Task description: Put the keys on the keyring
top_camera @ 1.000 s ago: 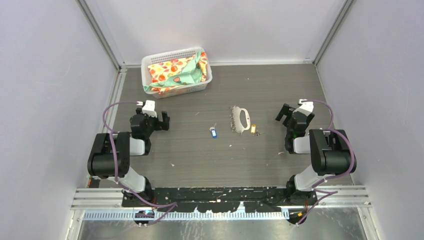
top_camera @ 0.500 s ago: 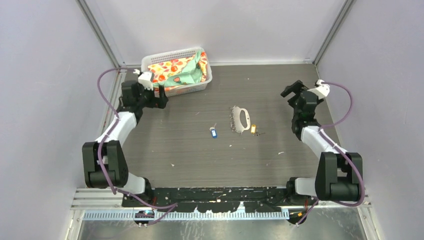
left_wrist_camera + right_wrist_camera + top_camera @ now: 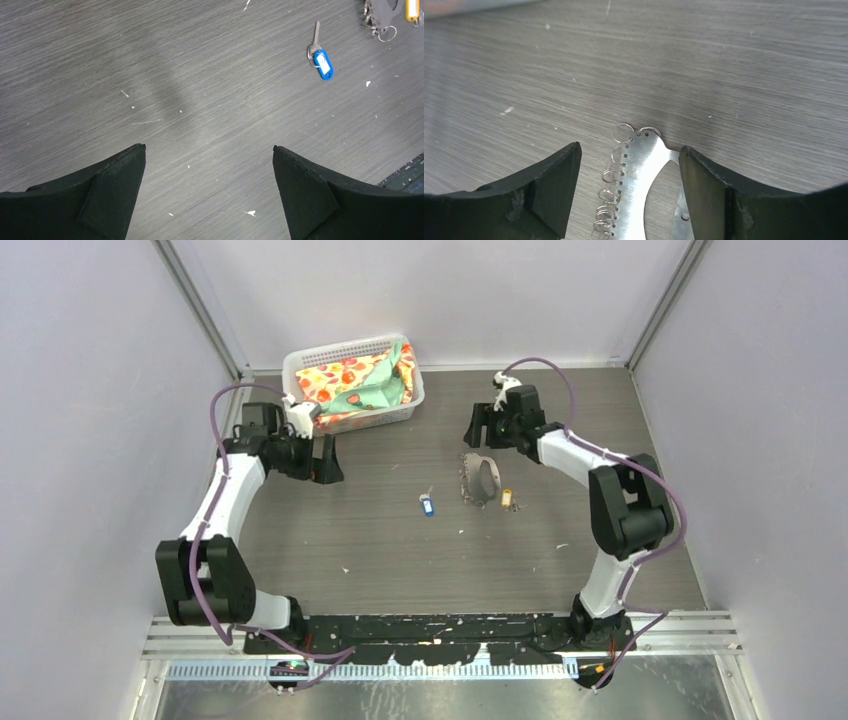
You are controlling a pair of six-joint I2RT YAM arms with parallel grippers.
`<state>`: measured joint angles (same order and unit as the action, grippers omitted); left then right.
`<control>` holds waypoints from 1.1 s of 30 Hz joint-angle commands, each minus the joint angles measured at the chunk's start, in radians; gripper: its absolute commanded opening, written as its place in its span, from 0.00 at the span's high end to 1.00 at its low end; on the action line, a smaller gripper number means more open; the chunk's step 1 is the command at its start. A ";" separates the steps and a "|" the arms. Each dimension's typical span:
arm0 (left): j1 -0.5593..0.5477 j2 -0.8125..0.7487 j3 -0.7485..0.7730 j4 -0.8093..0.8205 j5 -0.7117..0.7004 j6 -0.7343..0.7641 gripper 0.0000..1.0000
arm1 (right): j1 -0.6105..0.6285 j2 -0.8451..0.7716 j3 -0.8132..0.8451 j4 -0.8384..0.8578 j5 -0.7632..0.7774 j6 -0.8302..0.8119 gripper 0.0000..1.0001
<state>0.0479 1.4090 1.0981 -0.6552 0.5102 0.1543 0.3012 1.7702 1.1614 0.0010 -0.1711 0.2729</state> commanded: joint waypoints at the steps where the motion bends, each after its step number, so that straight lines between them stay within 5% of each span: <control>1: -0.006 -0.042 0.054 -0.104 0.035 0.019 0.00 | 0.022 0.090 0.115 -0.162 -0.046 -0.090 0.24; 12: -0.180 -0.014 0.101 -0.187 -0.022 0.053 0.00 | 0.060 0.223 0.217 -0.219 -0.044 -0.164 0.34; 24: -0.229 -0.004 0.083 -0.204 -0.079 0.102 0.05 | 0.060 0.297 0.308 -0.284 -0.030 -0.195 0.48; 33: -0.254 0.021 0.092 -0.213 -0.078 0.114 0.17 | 0.060 0.329 0.392 -0.321 -0.002 -0.208 0.58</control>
<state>-0.1936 1.4197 1.1679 -0.8532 0.4366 0.2466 0.3599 2.0853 1.4719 -0.2920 -0.1905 0.0822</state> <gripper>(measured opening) 0.862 0.447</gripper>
